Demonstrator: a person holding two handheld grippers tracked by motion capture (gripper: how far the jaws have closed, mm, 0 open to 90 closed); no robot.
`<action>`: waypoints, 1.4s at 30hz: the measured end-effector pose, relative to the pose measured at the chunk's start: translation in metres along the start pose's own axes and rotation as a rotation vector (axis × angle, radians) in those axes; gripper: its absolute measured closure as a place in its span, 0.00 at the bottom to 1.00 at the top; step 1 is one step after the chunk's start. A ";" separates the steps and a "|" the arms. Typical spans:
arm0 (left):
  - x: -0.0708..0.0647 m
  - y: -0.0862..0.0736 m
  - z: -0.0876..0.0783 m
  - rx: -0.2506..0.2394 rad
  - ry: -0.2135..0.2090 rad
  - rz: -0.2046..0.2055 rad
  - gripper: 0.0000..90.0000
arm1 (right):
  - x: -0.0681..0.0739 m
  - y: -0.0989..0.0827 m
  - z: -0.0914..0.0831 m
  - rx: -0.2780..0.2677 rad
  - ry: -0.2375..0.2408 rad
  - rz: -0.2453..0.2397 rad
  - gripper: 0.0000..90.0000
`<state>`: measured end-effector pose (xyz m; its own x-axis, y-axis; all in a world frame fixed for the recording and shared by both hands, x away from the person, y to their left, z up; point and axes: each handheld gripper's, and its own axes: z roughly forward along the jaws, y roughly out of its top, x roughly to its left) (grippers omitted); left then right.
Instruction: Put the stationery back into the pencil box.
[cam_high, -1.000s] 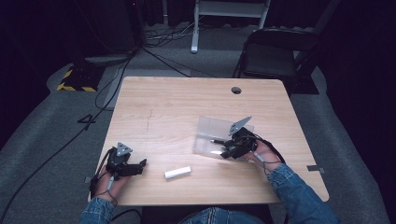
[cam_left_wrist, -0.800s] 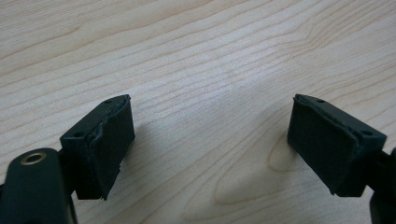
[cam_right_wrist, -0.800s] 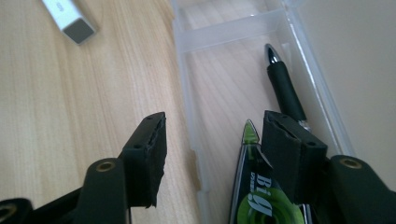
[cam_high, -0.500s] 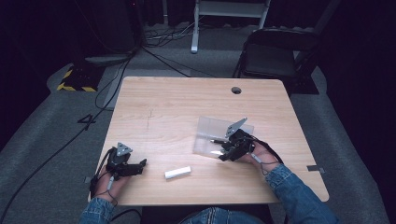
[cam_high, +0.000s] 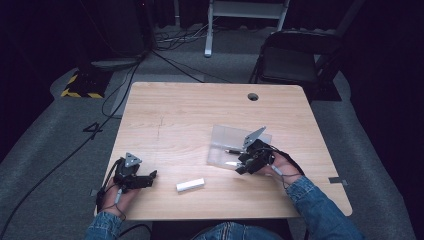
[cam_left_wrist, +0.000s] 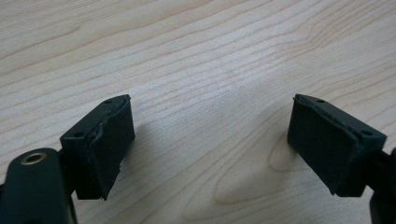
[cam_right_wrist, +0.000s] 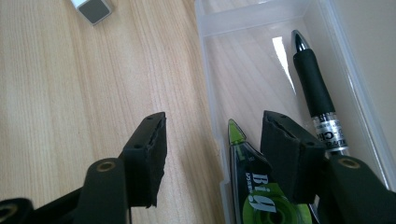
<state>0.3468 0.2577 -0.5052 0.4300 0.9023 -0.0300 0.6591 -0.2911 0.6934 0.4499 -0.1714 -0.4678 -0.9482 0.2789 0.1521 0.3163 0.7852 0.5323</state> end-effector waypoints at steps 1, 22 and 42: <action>0.000 0.000 0.000 0.000 0.000 0.000 0.17 | 0.000 0.000 0.000 -0.003 -0.002 0.002 0.46; 0.000 0.000 0.000 0.000 -0.001 0.003 0.17 | 0.029 0.023 -0.011 -0.117 -0.020 -0.077 0.47; 0.000 0.000 0.000 -0.002 0.000 0.001 0.17 | 0.071 0.061 0.028 -0.106 0.063 -0.204 0.47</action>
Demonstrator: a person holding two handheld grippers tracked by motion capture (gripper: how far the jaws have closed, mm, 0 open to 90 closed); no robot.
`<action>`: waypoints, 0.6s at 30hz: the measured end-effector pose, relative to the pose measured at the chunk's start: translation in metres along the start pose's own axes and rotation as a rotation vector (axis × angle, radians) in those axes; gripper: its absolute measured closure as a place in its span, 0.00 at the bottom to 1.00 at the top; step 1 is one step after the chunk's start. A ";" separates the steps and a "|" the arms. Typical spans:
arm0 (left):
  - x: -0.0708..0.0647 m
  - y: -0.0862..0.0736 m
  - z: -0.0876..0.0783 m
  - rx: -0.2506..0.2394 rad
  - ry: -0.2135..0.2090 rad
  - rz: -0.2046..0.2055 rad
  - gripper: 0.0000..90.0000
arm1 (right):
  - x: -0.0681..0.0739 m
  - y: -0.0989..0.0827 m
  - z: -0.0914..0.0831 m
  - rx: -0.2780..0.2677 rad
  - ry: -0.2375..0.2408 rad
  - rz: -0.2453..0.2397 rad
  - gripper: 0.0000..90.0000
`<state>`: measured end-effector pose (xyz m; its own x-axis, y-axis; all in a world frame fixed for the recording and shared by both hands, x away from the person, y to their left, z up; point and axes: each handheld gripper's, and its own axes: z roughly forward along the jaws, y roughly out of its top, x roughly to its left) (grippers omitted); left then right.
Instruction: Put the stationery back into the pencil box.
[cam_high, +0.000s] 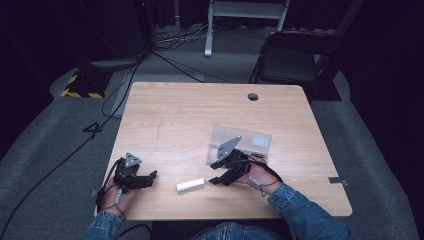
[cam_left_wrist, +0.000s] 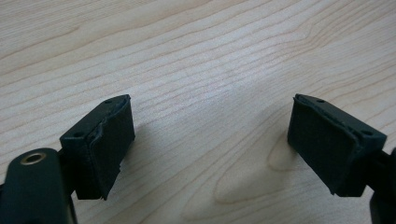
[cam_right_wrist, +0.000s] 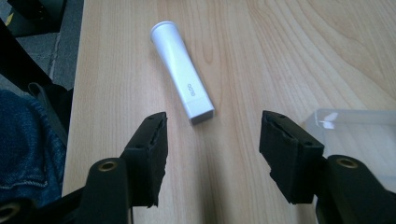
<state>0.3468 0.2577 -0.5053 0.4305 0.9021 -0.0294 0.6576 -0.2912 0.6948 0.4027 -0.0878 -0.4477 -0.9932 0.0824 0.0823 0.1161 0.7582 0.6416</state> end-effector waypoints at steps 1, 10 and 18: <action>0.000 0.000 0.000 0.000 0.000 0.000 0.17 | 0.001 0.002 0.003 0.003 0.002 -0.007 0.47; 0.000 0.000 0.000 0.002 -0.001 0.001 0.17 | 0.010 0.011 0.018 0.029 -0.026 -0.042 0.48; 0.000 0.000 0.000 0.002 -0.001 0.001 0.17 | 0.014 0.014 0.030 0.048 -0.014 -0.062 0.51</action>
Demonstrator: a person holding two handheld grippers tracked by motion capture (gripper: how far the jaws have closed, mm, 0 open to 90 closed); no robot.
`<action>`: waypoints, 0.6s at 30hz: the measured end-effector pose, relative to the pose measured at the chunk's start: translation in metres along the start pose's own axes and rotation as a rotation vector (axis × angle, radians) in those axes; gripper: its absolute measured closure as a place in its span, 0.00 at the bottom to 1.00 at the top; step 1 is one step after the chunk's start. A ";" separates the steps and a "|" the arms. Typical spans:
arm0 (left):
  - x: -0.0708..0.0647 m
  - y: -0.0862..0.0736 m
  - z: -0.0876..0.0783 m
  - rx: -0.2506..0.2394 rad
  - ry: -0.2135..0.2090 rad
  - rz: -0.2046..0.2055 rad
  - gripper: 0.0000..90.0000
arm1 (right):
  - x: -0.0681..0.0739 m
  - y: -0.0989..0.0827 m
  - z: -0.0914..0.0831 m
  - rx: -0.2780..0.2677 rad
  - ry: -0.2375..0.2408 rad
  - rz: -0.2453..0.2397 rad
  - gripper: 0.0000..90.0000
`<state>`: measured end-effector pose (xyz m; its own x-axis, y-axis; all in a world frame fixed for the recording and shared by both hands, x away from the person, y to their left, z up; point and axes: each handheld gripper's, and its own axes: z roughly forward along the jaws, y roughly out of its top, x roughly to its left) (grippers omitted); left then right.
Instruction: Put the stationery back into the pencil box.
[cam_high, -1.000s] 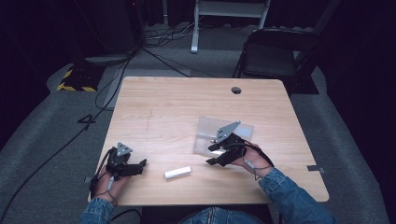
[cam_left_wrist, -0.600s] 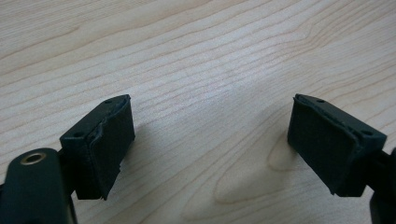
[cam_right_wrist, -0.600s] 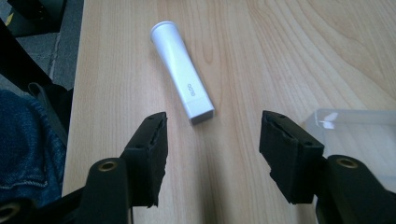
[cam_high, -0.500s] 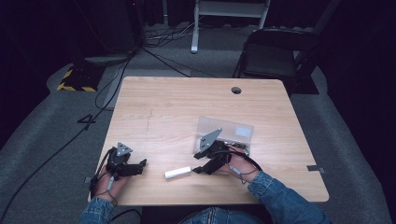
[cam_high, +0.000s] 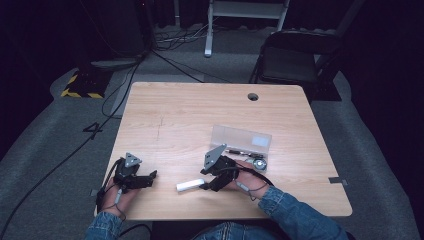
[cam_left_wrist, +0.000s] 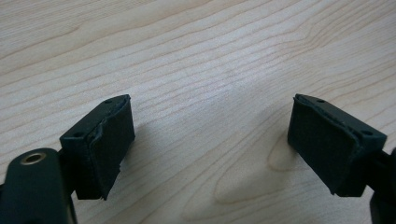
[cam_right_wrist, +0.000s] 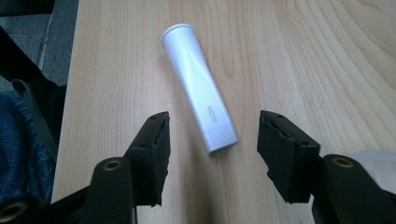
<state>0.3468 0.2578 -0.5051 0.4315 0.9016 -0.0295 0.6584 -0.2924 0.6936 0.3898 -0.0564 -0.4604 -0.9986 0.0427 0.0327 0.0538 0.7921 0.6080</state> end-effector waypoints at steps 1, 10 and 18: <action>0.000 0.000 0.000 -0.001 0.001 0.000 0.17 | 0.001 0.001 0.003 0.005 0.003 -0.012 0.53; 0.000 0.000 0.000 0.000 0.000 0.000 0.17 | 0.002 0.003 0.017 0.027 -0.032 -0.044 0.60; 0.000 0.000 0.000 0.000 0.000 0.000 0.17 | 0.003 0.002 0.025 0.043 -0.017 -0.048 0.65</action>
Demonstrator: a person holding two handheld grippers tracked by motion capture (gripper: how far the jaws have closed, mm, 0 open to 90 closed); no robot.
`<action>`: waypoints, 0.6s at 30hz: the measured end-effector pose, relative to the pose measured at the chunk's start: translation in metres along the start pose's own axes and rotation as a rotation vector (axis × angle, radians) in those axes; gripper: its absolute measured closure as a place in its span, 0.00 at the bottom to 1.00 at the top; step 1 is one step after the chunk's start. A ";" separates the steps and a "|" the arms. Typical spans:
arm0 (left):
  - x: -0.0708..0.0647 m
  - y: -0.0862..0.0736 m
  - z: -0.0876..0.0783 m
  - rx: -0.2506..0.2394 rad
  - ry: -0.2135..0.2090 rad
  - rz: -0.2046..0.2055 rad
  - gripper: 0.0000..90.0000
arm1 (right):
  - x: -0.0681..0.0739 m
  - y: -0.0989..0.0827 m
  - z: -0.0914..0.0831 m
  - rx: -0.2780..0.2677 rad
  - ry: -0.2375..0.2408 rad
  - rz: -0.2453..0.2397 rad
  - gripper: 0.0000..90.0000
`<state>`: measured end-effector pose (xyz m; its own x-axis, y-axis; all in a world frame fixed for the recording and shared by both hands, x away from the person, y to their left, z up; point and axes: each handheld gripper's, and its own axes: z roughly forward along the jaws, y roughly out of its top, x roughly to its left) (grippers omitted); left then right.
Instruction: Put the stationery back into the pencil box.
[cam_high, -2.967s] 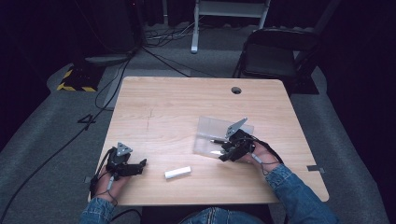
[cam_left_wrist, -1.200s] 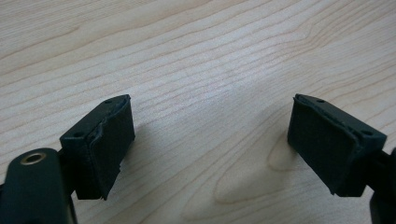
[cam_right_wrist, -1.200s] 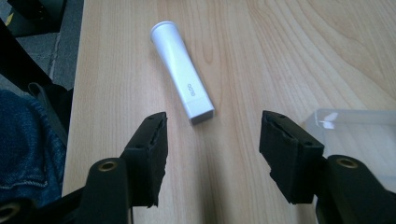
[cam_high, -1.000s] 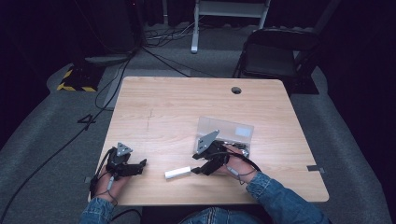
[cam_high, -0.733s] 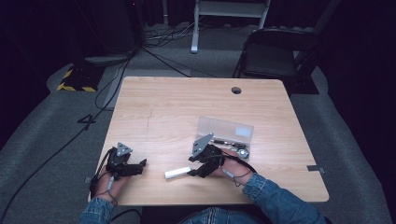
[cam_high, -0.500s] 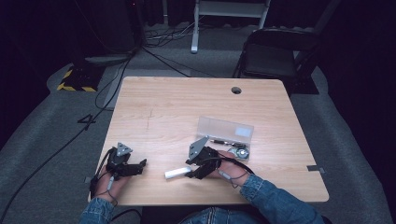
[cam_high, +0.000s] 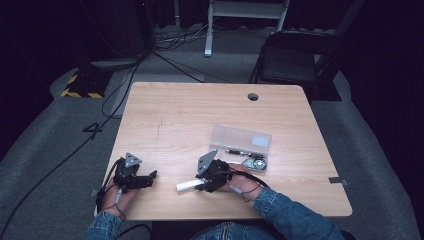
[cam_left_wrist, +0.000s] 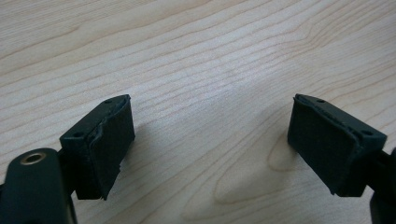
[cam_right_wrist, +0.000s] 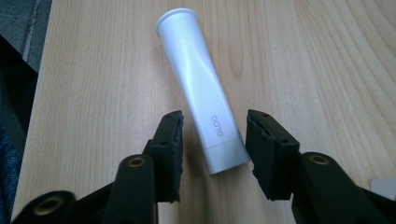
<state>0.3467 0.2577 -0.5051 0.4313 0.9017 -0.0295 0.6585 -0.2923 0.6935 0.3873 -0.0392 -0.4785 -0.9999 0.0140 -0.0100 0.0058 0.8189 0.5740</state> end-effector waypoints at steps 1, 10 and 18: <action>0.000 0.000 0.000 0.000 0.000 0.000 0.17 | 0.001 0.001 0.001 -0.002 -0.001 -0.005 0.69; 0.000 0.000 0.000 0.000 0.000 0.000 0.17 | 0.002 0.000 0.003 0.005 0.022 -0.019 0.79; 0.000 0.000 0.000 0.001 0.001 0.000 0.17 | 0.003 0.000 0.002 0.006 0.025 -0.017 0.79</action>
<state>0.3467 0.2577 -0.5051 0.4308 0.9020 -0.0286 0.6589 -0.2928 0.6929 0.3843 -0.0380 -0.4806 -0.9999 -0.0144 0.0009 -0.0114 0.8224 0.5688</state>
